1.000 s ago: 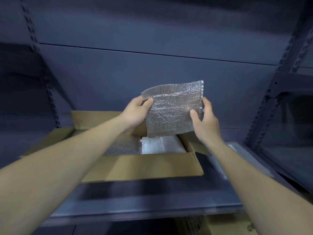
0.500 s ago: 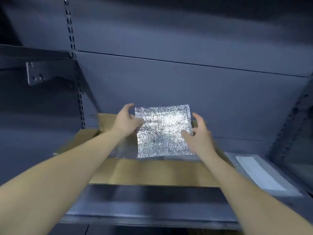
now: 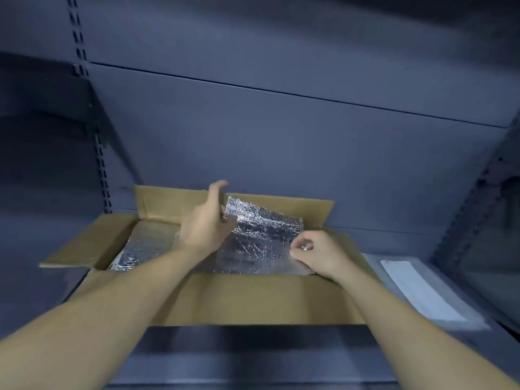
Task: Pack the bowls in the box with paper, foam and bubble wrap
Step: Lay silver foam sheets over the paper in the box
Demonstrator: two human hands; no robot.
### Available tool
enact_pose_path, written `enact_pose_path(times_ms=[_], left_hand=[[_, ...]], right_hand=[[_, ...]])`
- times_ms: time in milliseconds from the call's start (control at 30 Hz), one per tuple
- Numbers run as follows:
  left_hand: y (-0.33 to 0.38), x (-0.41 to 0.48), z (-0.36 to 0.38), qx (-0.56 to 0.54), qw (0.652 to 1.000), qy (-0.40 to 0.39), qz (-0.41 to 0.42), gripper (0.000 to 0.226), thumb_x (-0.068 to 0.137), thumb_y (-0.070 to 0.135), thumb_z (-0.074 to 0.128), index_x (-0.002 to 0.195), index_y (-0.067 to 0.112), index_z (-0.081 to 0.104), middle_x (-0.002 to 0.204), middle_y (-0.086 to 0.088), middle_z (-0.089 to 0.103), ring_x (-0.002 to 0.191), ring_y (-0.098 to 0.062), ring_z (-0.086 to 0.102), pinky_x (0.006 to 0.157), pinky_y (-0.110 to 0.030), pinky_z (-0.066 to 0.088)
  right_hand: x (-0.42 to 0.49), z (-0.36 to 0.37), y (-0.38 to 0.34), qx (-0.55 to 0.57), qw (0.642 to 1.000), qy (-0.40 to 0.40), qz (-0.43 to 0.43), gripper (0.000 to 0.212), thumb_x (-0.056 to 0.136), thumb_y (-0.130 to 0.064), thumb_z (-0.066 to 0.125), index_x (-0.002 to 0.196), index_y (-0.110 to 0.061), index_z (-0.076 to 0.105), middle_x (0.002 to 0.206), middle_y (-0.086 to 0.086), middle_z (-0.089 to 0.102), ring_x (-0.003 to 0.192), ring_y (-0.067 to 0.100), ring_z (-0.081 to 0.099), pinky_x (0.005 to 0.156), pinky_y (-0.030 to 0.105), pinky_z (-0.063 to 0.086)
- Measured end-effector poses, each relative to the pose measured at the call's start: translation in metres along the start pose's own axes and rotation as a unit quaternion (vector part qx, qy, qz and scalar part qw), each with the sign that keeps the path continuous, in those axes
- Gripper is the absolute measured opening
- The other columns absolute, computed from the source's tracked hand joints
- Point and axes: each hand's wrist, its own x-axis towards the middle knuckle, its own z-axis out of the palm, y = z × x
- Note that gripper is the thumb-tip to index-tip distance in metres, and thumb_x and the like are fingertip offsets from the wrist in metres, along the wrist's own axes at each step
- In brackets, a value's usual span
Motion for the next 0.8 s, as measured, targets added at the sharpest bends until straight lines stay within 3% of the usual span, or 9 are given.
enact_pose_path(times_ms=[167,267,367,467,533,633,733,800], left_hand=[[-0.006,-0.003,0.004,0.099,0.992,-0.050,0.054,0.041,0.084,0.037,0.068,0.118,0.037,0.044,0.080,0.011,0.054,0.078,-0.022,0.059,0.064,-0.035,0.044],[-0.013,-0.003,0.008,0.159,0.982,-0.086,0.053,0.017,0.087,0.043,0.064,0.101,0.036,0.064,0.098,0.010,0.055,0.092,-0.018,0.061,0.069,-0.031,0.046],[-0.017,-0.004,0.009,0.170,0.976,-0.132,0.019,0.026,0.088,0.055,0.057,0.105,0.039,0.068,0.105,0.008,0.047,0.093,-0.019,0.061,0.075,-0.032,0.051],[-0.012,-0.003,0.000,0.203,0.960,-0.188,0.041,0.039,0.084,0.069,0.053,0.113,0.045,0.065,0.109,0.007,0.040,0.101,-0.016,0.055,0.082,-0.032,0.047],[-0.010,0.000,-0.009,0.217,0.946,-0.225,0.086,0.049,0.081,0.075,0.051,0.120,0.047,0.061,0.111,0.007,0.039,0.105,-0.012,0.051,0.086,-0.032,0.045],[-0.009,0.004,-0.019,0.183,0.926,-0.287,0.164,0.081,0.063,0.092,0.042,0.127,0.044,0.058,0.119,0.014,0.044,0.119,-0.008,0.044,0.099,-0.033,0.043],[-0.002,0.005,-0.019,0.189,0.890,-0.372,0.187,0.089,0.068,0.082,0.054,0.143,0.035,0.046,0.149,0.014,0.037,0.140,-0.009,0.031,0.115,-0.030,0.030],[0.000,0.003,-0.012,0.206,0.871,-0.394,0.208,0.087,0.076,0.073,0.060,0.149,0.030,0.036,0.157,0.014,0.030,0.145,-0.009,0.026,0.118,-0.032,0.026]], right_hand=[[0.000,-0.008,0.004,-0.059,0.998,-0.008,-0.015,0.004,0.084,-0.020,0.073,0.086,-0.023,0.071,0.060,-0.016,0.053,0.063,0.002,0.048,0.052,0.008,0.036],[-0.002,-0.007,0.003,-0.089,0.996,-0.014,-0.027,0.008,0.082,-0.028,0.076,0.089,-0.026,0.072,0.073,-0.016,0.050,0.073,0.008,0.050,0.056,0.009,0.033],[-0.006,-0.010,-0.003,-0.127,0.991,0.001,-0.041,0.012,0.082,-0.039,0.075,0.090,-0.030,0.072,0.088,-0.006,0.048,0.072,0.005,0.048,0.056,0.010,0.032],[-0.007,-0.020,-0.009,-0.116,0.990,-0.022,-0.078,0.021,0.084,-0.040,0.075,0.101,-0.028,0.073,0.093,-0.003,0.047,0.071,0.006,0.048,0.056,0.004,0.036],[-0.003,-0.022,-0.010,-0.140,0.982,-0.068,-0.110,0.031,0.082,-0.045,0.075,0.109,-0.032,0.069,0.104,-0.005,0.050,0.094,0.011,0.051,0.072,0.005,0.035],[0.005,-0.020,-0.011,-0.168,0.968,-0.131,-0.132,0.057,0.076,-0.057,0.075,0.127,-0.036,0.059,0.131,-0.010,0.048,0.125,0.009,0.040,0.104,0.027,0.036],[0.011,-0.012,-0.018,-0.203,0.953,-0.174,-0.141,0.078,0.075,-0.062,0.073,0.143,-0.034,0.045,0.147,-0.010,0.040,0.136,0.010,0.036,0.114,0.030,0.032],[0.017,-0.003,-0.016,-0.229,0.939,-0.208,-0.147,0.083,0.078,-0.060,0.072,0.148,-0.034,0.036,0.153,-0.008,0.034,0.141,0.012,0.031,0.117,0.032,0.028]])
